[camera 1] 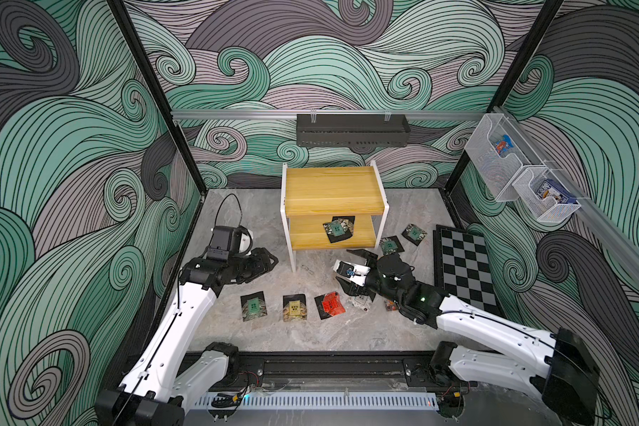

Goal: Remove the tea bags from the shelf
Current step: Pick up the tea bag from the shelf.

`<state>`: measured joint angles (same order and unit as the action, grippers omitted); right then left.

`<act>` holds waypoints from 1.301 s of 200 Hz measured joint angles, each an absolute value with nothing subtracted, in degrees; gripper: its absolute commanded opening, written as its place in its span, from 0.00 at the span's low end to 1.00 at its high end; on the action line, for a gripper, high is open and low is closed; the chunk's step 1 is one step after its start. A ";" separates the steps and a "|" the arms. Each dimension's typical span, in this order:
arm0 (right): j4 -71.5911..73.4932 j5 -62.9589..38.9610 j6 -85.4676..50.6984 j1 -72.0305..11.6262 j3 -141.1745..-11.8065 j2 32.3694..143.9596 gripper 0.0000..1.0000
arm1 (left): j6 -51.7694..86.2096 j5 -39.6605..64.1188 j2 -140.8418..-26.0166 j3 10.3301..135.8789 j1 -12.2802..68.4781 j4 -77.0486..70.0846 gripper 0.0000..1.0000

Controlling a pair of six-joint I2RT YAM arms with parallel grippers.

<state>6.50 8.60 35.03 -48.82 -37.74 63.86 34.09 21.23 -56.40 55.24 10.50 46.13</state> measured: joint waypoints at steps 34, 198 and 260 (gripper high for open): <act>10.94 8.58 37.06 -45.74 -38.87 69.23 0.83 | 34.04 21.39 -56.60 55.24 10.50 45.08 0.56; 14.44 3.51 39.88 -39.40 -50.83 86.96 0.82 | 33.95 20.95 -57.65 55.24 10.50 44.95 0.55; 13.93 2.83 39.57 -39.18 -50.96 88.88 0.70 | 33.85 20.58 -57.67 55.24 10.50 44.95 0.55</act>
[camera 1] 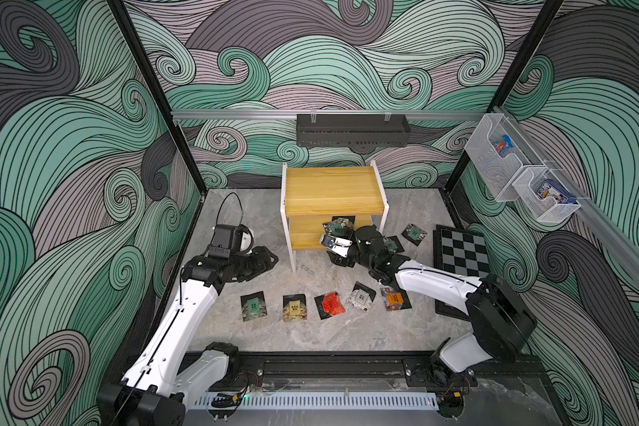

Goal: Remove the tea bags from the shelf
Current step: Pick up the tea bag from the shelf.

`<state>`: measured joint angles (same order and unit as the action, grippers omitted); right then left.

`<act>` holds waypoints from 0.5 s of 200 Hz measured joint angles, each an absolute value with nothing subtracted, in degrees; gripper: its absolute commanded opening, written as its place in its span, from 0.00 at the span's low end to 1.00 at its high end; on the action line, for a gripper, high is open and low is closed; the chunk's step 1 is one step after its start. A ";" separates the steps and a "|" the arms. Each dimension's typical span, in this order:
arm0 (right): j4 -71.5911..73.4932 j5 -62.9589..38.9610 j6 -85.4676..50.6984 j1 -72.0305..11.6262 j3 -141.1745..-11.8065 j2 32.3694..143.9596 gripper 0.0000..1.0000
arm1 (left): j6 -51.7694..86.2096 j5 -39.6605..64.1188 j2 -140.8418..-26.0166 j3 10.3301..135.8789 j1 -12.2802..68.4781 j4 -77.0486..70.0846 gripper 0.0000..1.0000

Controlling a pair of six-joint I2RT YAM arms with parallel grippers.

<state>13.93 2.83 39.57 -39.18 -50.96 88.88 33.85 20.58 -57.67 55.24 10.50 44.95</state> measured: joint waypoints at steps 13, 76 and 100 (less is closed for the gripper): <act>14.02 2.76 39.38 -39.18 -50.96 88.86 0.68 | 33.82 20.56 -57.67 55.24 10.50 44.95 0.55; 13.43 2.46 38.72 -39.44 -50.39 87.74 0.52 | 33.82 20.21 -57.84 55.24 10.50 44.93 0.54; 12.91 2.46 38.63 -39.97 -49.84 86.76 0.43 | 33.82 20.12 -58.24 55.24 10.31 44.93 0.54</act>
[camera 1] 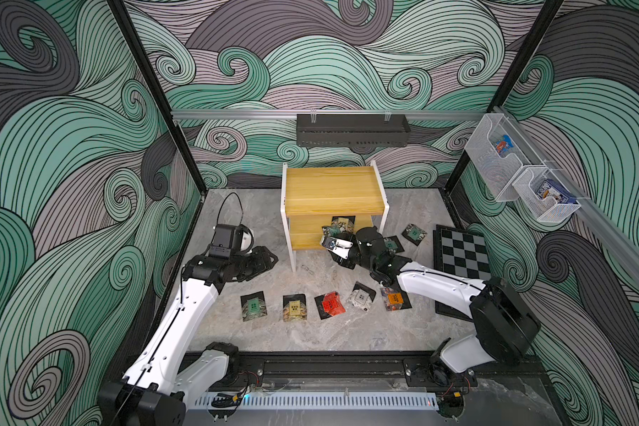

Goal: Remove the tea bags from the shelf
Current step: Pick up the tea bag from the shelf.

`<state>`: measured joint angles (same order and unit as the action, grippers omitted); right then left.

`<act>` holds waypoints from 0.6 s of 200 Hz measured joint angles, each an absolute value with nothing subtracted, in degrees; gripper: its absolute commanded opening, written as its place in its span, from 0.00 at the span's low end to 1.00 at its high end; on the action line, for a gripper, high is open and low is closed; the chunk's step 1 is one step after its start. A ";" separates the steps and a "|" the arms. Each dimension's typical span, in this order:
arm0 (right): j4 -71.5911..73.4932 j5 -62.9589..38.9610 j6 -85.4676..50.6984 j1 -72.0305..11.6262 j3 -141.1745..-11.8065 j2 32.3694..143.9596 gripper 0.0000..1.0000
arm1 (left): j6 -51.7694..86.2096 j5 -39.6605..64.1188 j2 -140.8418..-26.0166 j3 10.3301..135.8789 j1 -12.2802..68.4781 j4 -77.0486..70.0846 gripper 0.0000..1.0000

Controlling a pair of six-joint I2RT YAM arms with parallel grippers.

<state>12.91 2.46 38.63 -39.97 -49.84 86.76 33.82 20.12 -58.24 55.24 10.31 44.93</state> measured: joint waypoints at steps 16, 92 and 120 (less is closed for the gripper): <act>12.32 2.46 38.98 -40.27 -49.65 86.13 0.39 | 33.82 20.12 -58.37 55.24 10.24 44.93 0.54; 11.25 3.05 38.72 -41.60 -48.42 82.13 0.16 | 33.82 20.14 -58.37 55.24 10.24 44.93 0.54; 10.87 3.46 39.07 -42.33 -48.31 79.81 0.08 | 33.82 20.14 -58.35 55.27 10.24 44.93 0.54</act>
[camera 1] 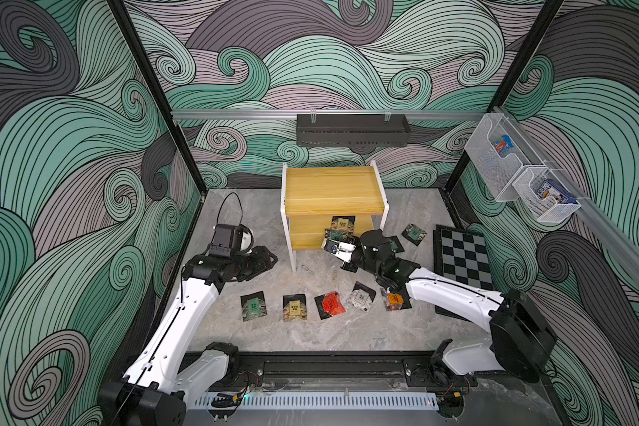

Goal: Remove the tea bags from the shelf
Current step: Pick up the tea bag from the shelf.

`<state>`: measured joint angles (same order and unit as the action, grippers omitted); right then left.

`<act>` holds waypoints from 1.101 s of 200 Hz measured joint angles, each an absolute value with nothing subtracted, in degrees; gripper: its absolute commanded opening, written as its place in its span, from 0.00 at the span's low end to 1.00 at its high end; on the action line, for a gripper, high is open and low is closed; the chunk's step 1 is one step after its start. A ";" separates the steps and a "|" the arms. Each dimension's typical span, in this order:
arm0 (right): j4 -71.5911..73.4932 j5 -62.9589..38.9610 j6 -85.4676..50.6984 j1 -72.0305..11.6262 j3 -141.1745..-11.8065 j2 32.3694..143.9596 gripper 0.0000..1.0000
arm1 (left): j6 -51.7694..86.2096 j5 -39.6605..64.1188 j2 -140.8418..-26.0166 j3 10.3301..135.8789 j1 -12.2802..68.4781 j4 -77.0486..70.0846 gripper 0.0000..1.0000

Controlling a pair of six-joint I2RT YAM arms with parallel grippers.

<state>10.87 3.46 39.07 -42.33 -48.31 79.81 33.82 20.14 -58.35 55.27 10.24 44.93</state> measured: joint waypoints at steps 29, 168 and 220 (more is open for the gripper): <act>10.50 3.99 39.70 -42.94 -48.31 77.36 0.03 | 33.80 20.14 -58.28 55.40 10.24 44.95 0.54; -2.20 -2.15 31.14 -45.32 -48.56 59.13 0.03 | 28.18 28.14 -54.35 60.97 10.24 42.94 0.57; -6.96 -13.98 17.58 -45.01 -53.93 57.49 0.04 | 28.71 41.85 -51.62 59.40 10.35 34.33 0.58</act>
<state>-6.96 -13.98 17.58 -45.01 -53.93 57.49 28.71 41.85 -51.62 59.40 10.35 34.33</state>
